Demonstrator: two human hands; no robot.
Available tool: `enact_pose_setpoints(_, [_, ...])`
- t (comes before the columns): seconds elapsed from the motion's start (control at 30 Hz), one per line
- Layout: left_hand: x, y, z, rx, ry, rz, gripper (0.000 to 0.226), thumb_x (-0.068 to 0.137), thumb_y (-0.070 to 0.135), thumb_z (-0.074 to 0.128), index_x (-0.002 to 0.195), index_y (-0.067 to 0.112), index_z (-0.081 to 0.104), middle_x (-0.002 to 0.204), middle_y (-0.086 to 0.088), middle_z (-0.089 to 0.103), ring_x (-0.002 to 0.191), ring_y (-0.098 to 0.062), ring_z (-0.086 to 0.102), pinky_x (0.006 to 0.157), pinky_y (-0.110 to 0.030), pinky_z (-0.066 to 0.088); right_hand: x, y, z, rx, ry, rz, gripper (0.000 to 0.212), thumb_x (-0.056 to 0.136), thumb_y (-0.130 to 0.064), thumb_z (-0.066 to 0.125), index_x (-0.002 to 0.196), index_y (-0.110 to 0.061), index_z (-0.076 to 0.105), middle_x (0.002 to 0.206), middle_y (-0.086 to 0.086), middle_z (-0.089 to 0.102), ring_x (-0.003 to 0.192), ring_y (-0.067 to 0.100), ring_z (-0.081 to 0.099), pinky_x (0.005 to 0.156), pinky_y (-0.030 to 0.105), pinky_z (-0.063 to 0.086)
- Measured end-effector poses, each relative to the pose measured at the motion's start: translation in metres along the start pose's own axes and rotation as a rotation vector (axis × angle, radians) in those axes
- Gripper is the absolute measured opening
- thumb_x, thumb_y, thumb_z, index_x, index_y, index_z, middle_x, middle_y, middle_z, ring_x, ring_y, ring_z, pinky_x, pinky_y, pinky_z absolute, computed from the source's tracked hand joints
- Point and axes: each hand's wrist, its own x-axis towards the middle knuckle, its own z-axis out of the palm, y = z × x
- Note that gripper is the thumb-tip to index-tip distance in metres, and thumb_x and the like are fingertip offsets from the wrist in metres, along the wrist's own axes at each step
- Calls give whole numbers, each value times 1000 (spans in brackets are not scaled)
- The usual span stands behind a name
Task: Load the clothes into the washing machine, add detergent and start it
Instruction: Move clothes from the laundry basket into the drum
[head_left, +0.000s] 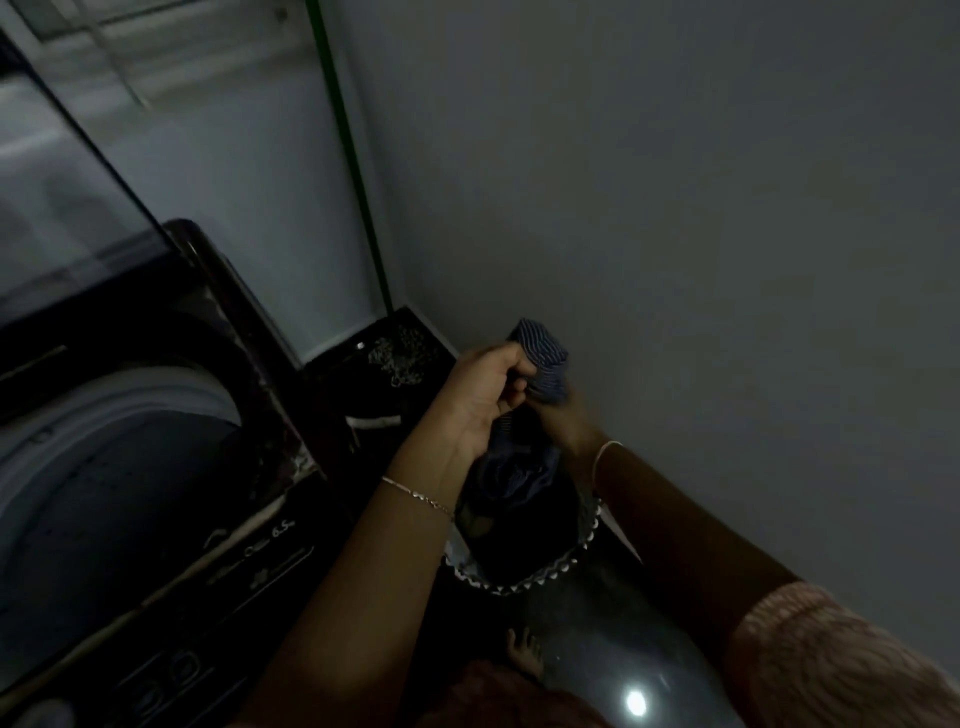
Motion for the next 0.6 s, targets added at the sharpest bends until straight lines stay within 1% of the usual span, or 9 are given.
enact_pose_setpoints(0.07, [-5,17,-5,2,-17,52,22,83,1,48,73,18,58,74,3,57,70,-10,52,68,-23,43,0,-15,2,96,4,17,44,81,-35,70,116,-9,63,111,10,66,102,27,63,90,40,53])
enact_pose_setpoints(0.13, [-10,29,-11,38,-40,102,27,84,2,46,86,22,63,83,6,63,82,-9,57,79,-27,42,-3,-31,2,148,-5,34,38,88,-28,64,120,-7,61,116,14,66,104,32,64,94,45,51])
enact_pose_setpoints(0.23, [-16,36,-23,73,-30,132,37,84,1,45,102,25,66,97,10,66,98,-9,58,87,-29,41,-1,-50,3,226,31,23,47,86,-35,62,124,-7,59,120,15,65,106,33,63,98,49,49])
enact_pose_setpoints(0.3, [-21,34,-32,60,-9,115,41,84,-4,42,95,28,64,95,9,64,95,-11,57,82,-25,43,-7,-66,4,275,60,24,59,79,-44,63,126,-8,58,125,12,62,110,31,61,100,47,47])
enact_pose_setpoints(0.37, [-23,26,-42,45,17,57,44,82,-10,37,85,29,57,90,7,61,85,-9,55,72,-23,44,-20,-83,6,372,91,31,54,81,-42,61,123,-8,60,123,10,63,110,29,60,101,44,47])
enact_pose_setpoints(0.4, [-23,20,-47,35,28,20,42,80,-11,37,86,27,55,90,6,59,82,-9,53,71,-24,44,-27,-91,7,408,82,35,49,86,-39,58,123,-8,59,121,9,63,109,29,60,100,42,47])
enact_pose_setpoints(0.47, [-21,9,-56,42,40,-37,43,78,-11,42,104,22,50,96,3,59,84,-12,54,74,-29,46,-39,-105,11,455,68,42,46,91,-36,52,127,-7,56,122,10,62,109,30,59,96,40,48])
enact_pose_setpoints(0.57, [-11,-7,-64,67,12,-119,79,73,-12,56,137,29,36,117,-1,57,105,-20,52,88,-45,45,-49,-120,15,503,64,13,44,95,-34,47,127,-5,54,119,9,61,105,29,59,90,38,48])
enact_pose_setpoints(0.6, [-9,-10,-65,52,-8,-152,85,70,-12,63,139,29,35,121,-1,57,110,-22,50,85,-48,46,-52,-124,17,526,67,15,43,95,-34,46,126,-5,54,118,9,61,104,29,58,90,38,48])
